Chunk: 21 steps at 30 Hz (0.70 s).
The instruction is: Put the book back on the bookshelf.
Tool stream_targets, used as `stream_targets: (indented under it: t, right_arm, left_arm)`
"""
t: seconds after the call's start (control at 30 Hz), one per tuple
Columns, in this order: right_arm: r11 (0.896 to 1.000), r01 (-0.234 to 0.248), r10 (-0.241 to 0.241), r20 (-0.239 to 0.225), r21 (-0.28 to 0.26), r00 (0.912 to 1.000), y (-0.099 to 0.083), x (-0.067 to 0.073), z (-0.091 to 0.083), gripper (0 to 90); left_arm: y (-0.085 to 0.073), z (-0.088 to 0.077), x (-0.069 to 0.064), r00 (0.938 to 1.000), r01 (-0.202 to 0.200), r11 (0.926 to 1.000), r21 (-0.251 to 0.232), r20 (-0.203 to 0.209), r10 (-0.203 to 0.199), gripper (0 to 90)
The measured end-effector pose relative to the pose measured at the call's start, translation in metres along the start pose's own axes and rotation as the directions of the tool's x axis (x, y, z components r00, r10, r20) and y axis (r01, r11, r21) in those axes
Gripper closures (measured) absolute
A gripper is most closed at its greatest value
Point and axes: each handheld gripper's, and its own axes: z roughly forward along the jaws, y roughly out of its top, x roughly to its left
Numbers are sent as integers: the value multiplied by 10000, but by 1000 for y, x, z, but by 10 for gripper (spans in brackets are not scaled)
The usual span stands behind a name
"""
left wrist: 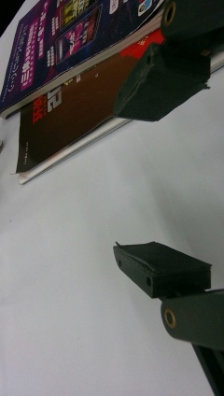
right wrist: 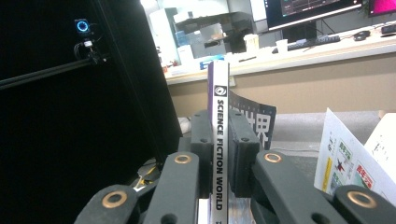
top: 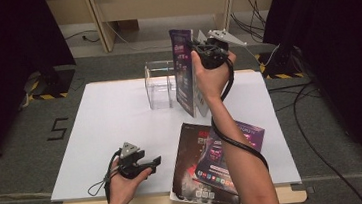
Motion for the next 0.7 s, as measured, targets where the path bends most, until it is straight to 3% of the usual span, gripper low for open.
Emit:
stream_targets:
  t: [0.7]
  right_arm:
    - [10000,-32,33,304,-17,9995,3,-7,19,833]
  left_arm:
    - [-1,0,0,9998,-190,9998,-5,-27,190,274]
